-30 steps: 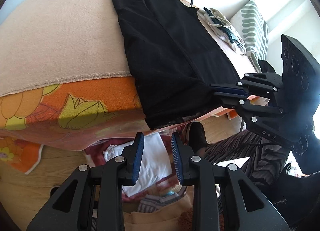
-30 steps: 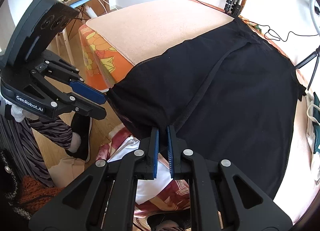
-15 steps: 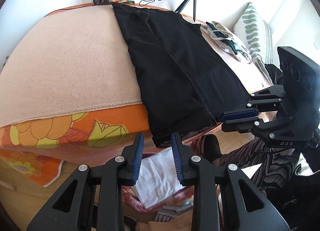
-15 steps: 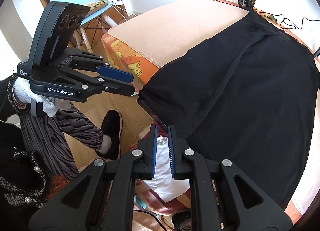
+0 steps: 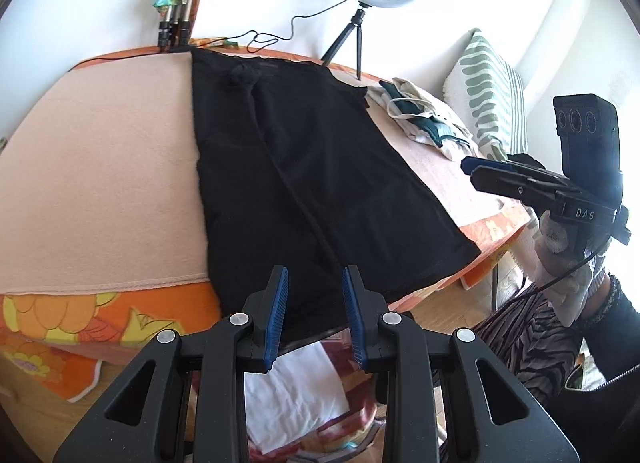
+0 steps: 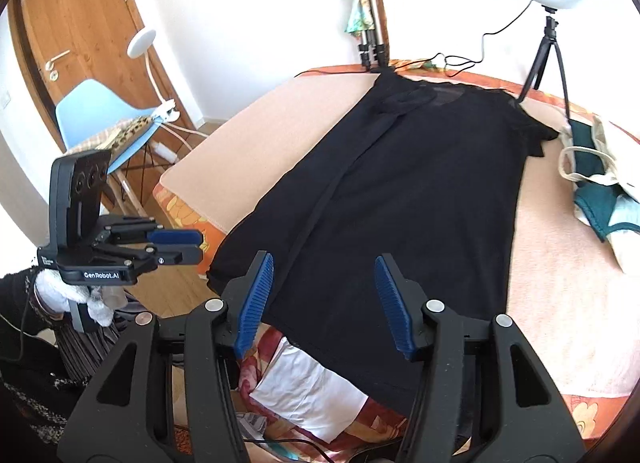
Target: Fold small clothes
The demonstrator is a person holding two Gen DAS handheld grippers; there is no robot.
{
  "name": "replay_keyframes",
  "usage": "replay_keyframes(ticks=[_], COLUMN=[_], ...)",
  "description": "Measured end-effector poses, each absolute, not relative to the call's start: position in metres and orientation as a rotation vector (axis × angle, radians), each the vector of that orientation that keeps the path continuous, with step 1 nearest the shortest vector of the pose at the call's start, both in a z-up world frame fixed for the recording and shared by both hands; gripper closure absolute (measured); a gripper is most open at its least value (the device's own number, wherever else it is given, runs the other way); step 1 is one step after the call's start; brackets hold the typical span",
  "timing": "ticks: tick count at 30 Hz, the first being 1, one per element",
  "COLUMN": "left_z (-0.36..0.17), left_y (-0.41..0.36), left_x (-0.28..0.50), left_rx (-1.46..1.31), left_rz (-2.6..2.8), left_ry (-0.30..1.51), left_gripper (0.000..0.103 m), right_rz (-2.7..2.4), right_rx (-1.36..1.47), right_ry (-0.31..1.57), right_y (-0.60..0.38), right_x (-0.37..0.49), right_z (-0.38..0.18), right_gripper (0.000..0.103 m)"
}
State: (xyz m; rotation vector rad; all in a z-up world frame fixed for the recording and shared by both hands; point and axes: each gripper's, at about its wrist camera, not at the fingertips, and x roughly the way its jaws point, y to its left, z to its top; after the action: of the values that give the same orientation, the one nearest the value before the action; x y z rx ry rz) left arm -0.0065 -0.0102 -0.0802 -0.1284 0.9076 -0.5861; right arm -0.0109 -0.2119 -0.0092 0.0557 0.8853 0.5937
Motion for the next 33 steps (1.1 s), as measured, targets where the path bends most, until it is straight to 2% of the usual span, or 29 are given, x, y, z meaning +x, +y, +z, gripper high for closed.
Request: replay_keyframes(ticks=[10, 14, 19, 23, 27, 33], left_z=[-0.075, -0.078, -0.09, -0.095, -0.1, -0.113], left_y=[-0.117, -0.16, -0.21, -0.241, -0.26, -0.274], left_x=[-0.013, -0.023, -0.039, -0.049, -0.055, -0.047], left_rx=[0.014, 0.09, 0.202, 0.328, 0.437, 0.512], left_rz=[-0.768, -0.833, -0.9, -0.896, -0.855, -0.802], left_ry=[0.894, 0.871, 0.867, 0.799, 0.719, 0.695], left_gripper=[0.077, 0.06, 0.06, 0.06, 0.06, 0.06], right_rz=[0.36, 0.284, 0.24, 0.233, 0.228, 0.234], right_rx=[0.248, 0.328, 0.451, 0.497, 0.504, 0.537], right_ry=[0.82, 0.803, 0.789, 0.777, 0.776, 0.776], right_y=[-0.34, -0.38, -0.414, -0.426, -0.429, -0.435], right_x=[-0.015, -0.012, -0.013, -0.017, -0.02, -0.02], right_z=[0.013, 0.015, 0.012, 0.01, 0.009, 0.008], right_gripper=[0.042, 0.042, 0.042, 0.042, 0.042, 0.042])
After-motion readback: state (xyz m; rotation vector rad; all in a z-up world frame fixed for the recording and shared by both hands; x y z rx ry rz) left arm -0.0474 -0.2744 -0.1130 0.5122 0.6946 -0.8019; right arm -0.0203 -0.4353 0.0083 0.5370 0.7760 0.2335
